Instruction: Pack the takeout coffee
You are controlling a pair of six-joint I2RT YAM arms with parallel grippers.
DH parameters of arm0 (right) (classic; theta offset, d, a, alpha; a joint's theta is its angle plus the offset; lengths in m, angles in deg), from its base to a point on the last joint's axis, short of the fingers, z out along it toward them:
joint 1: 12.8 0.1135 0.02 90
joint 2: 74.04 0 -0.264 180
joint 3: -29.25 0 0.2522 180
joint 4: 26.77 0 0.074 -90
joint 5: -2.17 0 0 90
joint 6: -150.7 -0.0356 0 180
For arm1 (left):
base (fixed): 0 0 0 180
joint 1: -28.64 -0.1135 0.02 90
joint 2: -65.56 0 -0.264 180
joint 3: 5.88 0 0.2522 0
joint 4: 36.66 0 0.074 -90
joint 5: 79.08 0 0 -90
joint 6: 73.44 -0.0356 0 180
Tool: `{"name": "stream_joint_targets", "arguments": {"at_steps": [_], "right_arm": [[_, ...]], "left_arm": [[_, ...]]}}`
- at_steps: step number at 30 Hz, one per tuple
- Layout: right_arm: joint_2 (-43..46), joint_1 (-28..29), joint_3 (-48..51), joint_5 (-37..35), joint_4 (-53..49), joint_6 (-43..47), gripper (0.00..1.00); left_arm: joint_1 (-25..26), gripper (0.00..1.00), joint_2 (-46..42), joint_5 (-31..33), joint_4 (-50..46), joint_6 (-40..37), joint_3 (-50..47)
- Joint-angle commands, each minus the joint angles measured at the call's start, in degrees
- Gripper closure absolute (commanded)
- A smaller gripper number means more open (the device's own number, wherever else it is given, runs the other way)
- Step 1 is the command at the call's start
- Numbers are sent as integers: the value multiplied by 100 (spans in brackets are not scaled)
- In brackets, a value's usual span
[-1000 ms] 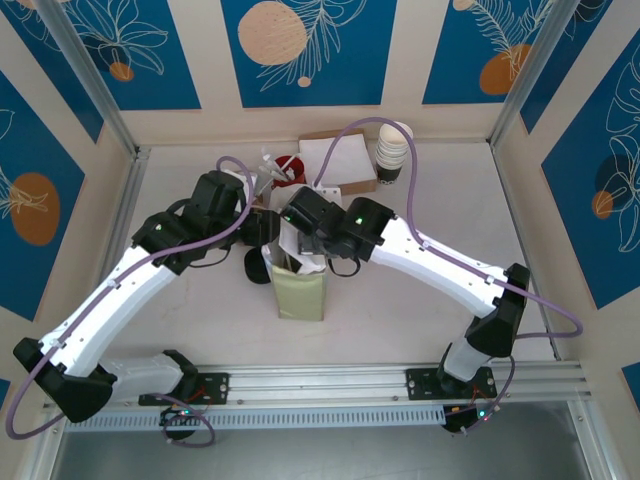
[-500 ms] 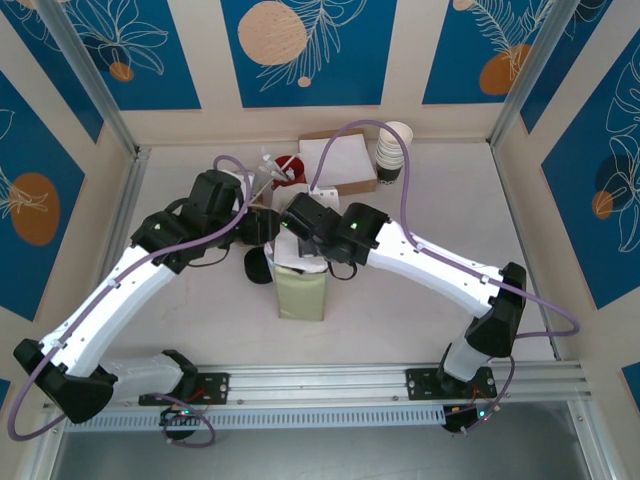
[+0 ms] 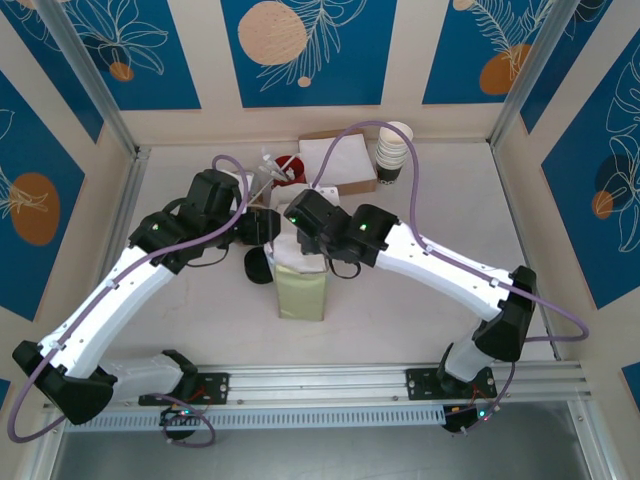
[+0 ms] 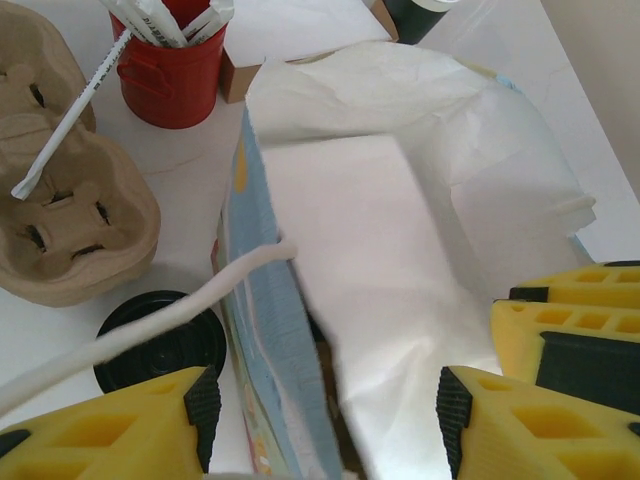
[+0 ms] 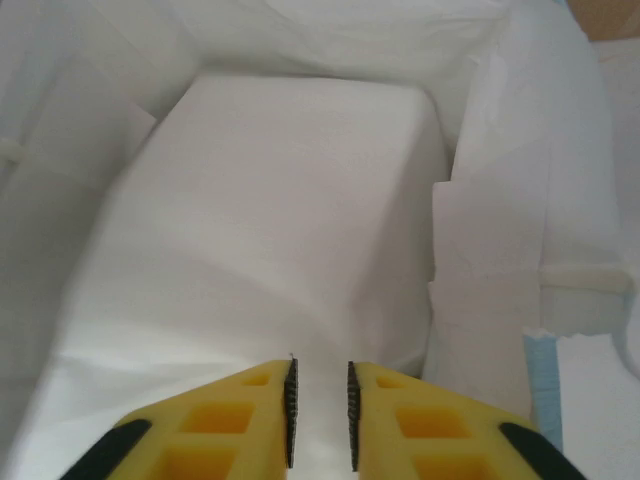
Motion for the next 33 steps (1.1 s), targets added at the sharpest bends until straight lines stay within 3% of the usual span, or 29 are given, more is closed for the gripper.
{"name": "stream_joint_targets", "arguments": {"at_steps": [1, 7, 21, 26, 33], "right_arm": [[345, -96, 30, 305, 208, 35, 68], [532, -200, -88, 528, 255, 171, 63], [990, -595, -536, 1298, 660, 1219, 61], [1284, -1066, -721, 1379, 670, 1615, 59], [1915, -2251, -476, 1786, 693, 1955, 50]], "left_arm": [[-80, 39, -136, -131, 86, 85, 154], [-99, 39, -147, -115, 73, 79, 212], [-167, 32, -40, -28, 34, -124, 927], [-236, 28, 156, 54, -28, -353, 1597], [-414, 24, 396, 372, -68, -730, 2299]]}}
